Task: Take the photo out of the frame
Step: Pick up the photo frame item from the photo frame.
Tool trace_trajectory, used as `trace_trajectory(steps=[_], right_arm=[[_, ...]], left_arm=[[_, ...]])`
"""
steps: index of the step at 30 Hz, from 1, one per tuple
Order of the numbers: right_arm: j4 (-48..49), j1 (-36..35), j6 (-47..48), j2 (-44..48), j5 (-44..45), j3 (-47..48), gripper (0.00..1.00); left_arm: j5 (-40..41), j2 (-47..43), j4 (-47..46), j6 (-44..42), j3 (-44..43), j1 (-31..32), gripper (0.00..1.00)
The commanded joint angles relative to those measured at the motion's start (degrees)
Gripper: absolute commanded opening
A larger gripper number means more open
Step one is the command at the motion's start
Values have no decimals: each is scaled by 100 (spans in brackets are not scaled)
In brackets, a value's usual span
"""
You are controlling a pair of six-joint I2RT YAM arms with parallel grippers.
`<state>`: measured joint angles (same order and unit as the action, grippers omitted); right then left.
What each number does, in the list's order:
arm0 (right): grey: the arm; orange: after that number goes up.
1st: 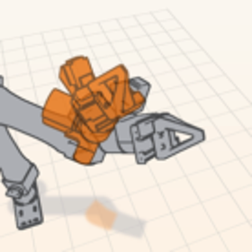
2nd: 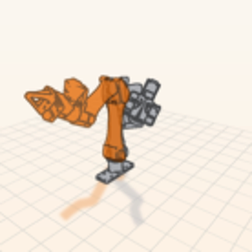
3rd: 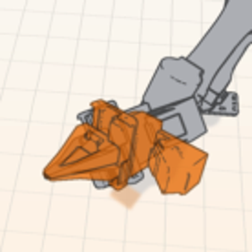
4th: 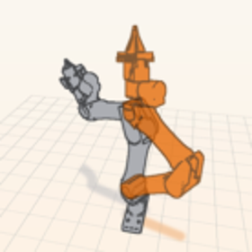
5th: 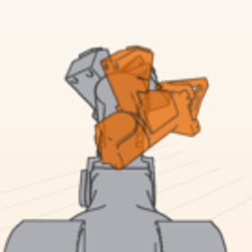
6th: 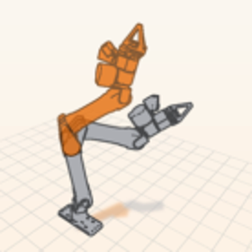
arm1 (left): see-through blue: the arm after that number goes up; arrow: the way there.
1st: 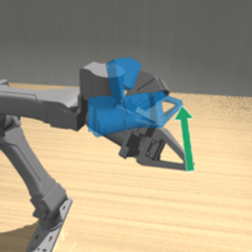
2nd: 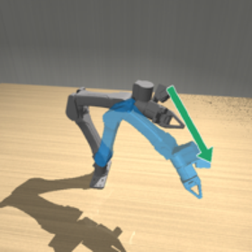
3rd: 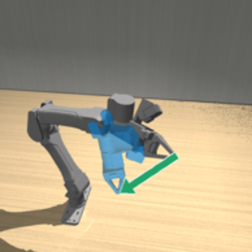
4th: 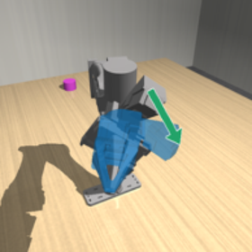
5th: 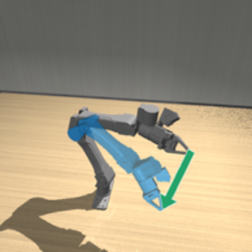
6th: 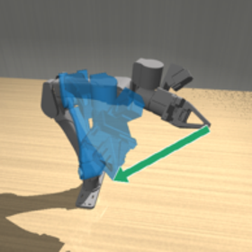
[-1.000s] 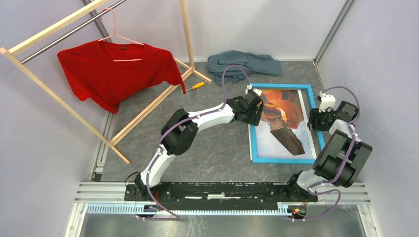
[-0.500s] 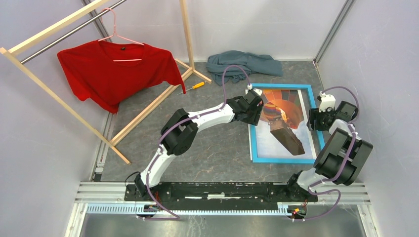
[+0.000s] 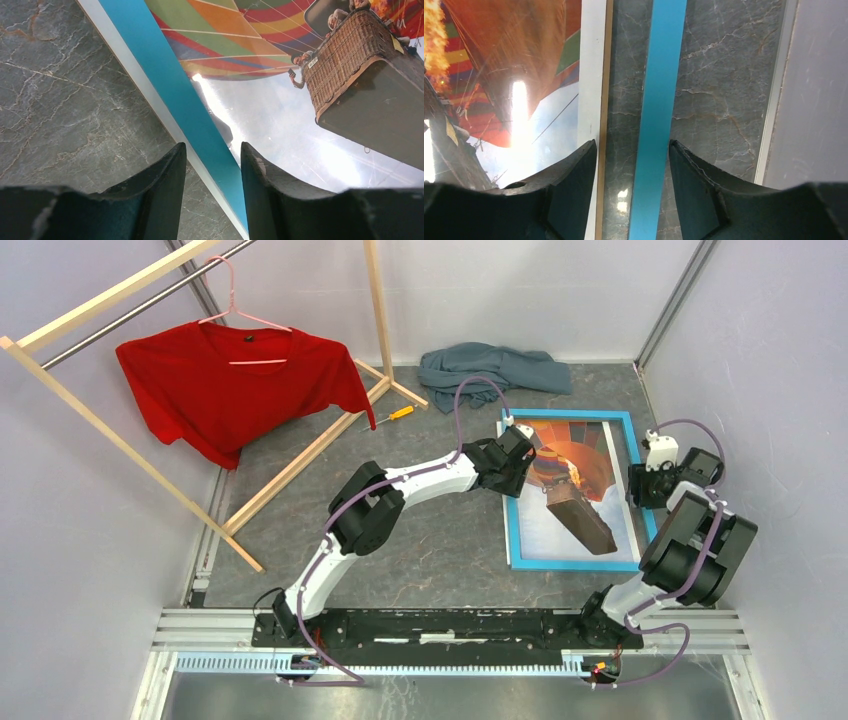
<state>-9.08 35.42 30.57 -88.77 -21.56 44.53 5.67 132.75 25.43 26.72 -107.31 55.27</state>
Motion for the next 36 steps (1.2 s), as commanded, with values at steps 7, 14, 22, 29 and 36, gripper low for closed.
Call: trace_trajectory(steps=[7,14,22,29,36], right_arm=[[198,43,105,-88,6,74,48],[183,58,103,-88,-7,95,18],[60,68,55,123,-107,147,2],[-208,64,7,505,-186,244,0],[-553,63,-24,837,-272,345,0]], left_arm=[[-104,47,-47,-31,-255,55,39],[-193,26,-43,-53,-269,63,29],[-287,-106,-45,-127,-360,63,28],[-432,-255,-73,-191,-350,63,28],[-467,-445,-145,-238,-243,63,28]])
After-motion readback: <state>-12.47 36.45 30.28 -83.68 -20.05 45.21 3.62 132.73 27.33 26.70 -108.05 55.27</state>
